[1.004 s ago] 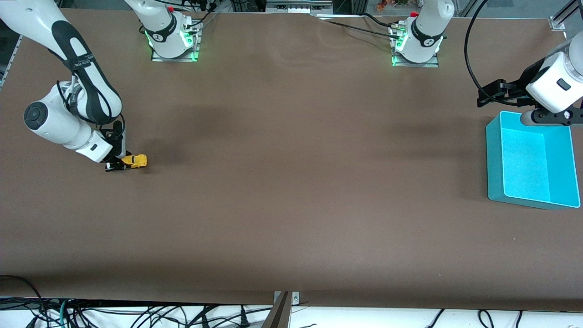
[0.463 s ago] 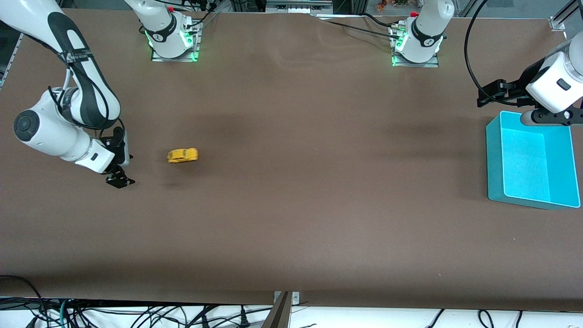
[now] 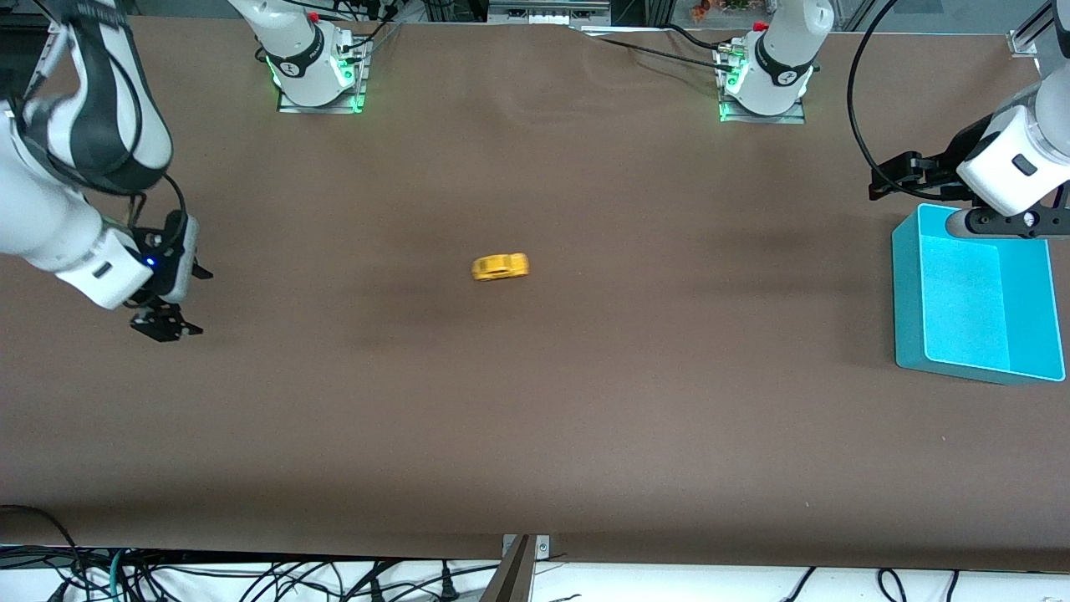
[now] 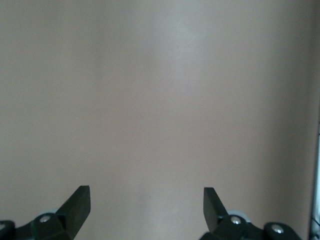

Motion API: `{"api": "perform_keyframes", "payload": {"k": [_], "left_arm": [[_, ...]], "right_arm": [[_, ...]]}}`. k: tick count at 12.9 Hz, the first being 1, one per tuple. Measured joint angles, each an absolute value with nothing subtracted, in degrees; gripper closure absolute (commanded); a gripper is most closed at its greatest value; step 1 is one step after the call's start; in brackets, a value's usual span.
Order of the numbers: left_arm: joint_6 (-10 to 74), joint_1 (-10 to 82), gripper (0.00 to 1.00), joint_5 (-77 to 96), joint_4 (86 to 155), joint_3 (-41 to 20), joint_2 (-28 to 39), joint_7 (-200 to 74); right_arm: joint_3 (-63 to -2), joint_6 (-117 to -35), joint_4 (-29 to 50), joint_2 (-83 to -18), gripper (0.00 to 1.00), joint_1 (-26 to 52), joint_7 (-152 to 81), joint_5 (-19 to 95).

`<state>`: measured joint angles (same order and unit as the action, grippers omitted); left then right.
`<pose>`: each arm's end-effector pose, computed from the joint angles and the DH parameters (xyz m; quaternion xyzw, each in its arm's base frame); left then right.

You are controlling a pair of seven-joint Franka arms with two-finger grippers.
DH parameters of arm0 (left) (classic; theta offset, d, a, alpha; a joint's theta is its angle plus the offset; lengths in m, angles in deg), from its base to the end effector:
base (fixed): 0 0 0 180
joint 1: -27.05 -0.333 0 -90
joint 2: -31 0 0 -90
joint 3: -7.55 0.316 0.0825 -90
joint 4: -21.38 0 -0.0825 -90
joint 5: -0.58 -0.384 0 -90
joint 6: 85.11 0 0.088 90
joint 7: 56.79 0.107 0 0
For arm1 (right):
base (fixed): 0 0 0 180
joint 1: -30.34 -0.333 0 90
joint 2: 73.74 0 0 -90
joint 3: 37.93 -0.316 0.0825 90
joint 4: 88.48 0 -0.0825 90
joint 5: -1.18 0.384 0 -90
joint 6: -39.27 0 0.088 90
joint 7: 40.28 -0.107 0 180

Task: Wind and store yellow beetle car
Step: 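Release the car and raise the right gripper while the left gripper reaches out, then lower the left gripper onto the rolled car and grasp it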

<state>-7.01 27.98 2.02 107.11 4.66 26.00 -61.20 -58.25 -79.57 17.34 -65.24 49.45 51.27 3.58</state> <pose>0.5558 -0.0389 0.5947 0.9938 0.0037 -0.1107 0.0068 0.6073 0.0065 0.4562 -0.6973 -0.7141 -0.0623 0.0002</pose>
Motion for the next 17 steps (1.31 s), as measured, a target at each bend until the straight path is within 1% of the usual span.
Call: {"api": "perform_keyframes", "payload": {"k": [2,4,7,9,14,15,17], "left_arm": [[-7.01,28.16,0.00,2.15,107.10,4.60,25.96,-61.08],[-7.01,28.37,0.00,2.30,107.12,4.59,25.73,-60.69],[-7.13,29.89,0.00,2.82,107.53,4.52,24.49,-52.46],[-7.44,31.89,0.00,2.82,109.21,4.50,24.05,-45.02],[-6.22,32.08,0.00,2.81,117.52,5.04,23.72,-21.21],[-4.51,31.98,0.00,2.80,119.83,5.24,23.75,-16.28],[1.58,31.72,0.00,2.76,126.20,5.38,24.04,-7.27]], "right_arm": [[-58.39,-74.73,16.94,-70.74,0.00,48.58,41.39,3.58],[-58.39,-69.60,16.77,-74.80,0.00,48.31,29.53,3.57],[-58.12,-63.47,16.08,-78.03,0.00,48.28,9.23,3.58],[-57.89,-60.59,15.23,-79.01,0.00,48.20,-2.99,3.58],[-55.50,-54.81,13.64,-80.64,0.00,45.95,-25.01,3.59],[-55.15,-54.15,13.54,-80.98,0.00,45.79,-26.51,3.60],[-54.44,-53.80,13.44,-81.10,0.00,45.79,-27.30,3.62]]}}
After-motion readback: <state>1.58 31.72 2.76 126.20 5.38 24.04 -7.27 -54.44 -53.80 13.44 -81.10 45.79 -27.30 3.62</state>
